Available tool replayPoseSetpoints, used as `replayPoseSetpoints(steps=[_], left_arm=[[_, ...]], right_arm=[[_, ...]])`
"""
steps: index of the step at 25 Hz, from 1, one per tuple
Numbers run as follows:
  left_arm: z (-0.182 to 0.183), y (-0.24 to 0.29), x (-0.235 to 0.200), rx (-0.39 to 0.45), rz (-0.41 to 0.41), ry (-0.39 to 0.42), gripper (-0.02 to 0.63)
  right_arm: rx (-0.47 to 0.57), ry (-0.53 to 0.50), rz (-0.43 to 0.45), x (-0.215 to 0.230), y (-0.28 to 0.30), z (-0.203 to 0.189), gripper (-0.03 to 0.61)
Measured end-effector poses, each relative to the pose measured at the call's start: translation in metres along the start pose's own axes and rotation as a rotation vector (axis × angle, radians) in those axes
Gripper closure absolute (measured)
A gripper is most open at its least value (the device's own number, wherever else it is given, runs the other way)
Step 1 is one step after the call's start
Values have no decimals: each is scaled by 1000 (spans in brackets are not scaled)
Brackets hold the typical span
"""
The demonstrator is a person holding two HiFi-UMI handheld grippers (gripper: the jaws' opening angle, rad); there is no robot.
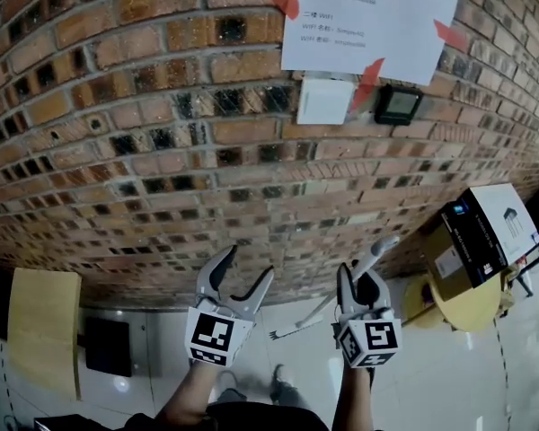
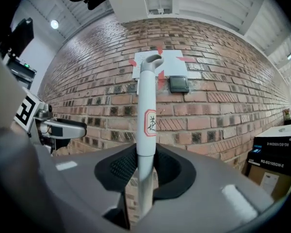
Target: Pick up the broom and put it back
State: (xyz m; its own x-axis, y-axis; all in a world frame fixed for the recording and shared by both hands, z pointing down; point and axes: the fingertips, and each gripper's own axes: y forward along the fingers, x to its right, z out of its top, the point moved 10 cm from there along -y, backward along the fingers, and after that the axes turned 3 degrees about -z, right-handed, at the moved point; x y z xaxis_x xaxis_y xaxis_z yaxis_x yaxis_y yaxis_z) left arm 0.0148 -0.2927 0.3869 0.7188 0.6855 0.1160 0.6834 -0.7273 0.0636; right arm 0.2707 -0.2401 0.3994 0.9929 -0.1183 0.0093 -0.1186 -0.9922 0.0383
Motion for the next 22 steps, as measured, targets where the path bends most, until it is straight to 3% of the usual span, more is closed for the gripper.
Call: replayPoseSetpoints(steps=[7,15,22], left_arm=[[-41,41,33,-80,-143,-12,314],[-109,73,51,-182,-195,-58,314],[-159,95,68,-277,-226,-85,314]], right_arm=[[-138,-7,5,35,-6,-79,486],[-324,-12,-8,72,-5,-181,489],[-444,-5,68,76,19,-273,489]])
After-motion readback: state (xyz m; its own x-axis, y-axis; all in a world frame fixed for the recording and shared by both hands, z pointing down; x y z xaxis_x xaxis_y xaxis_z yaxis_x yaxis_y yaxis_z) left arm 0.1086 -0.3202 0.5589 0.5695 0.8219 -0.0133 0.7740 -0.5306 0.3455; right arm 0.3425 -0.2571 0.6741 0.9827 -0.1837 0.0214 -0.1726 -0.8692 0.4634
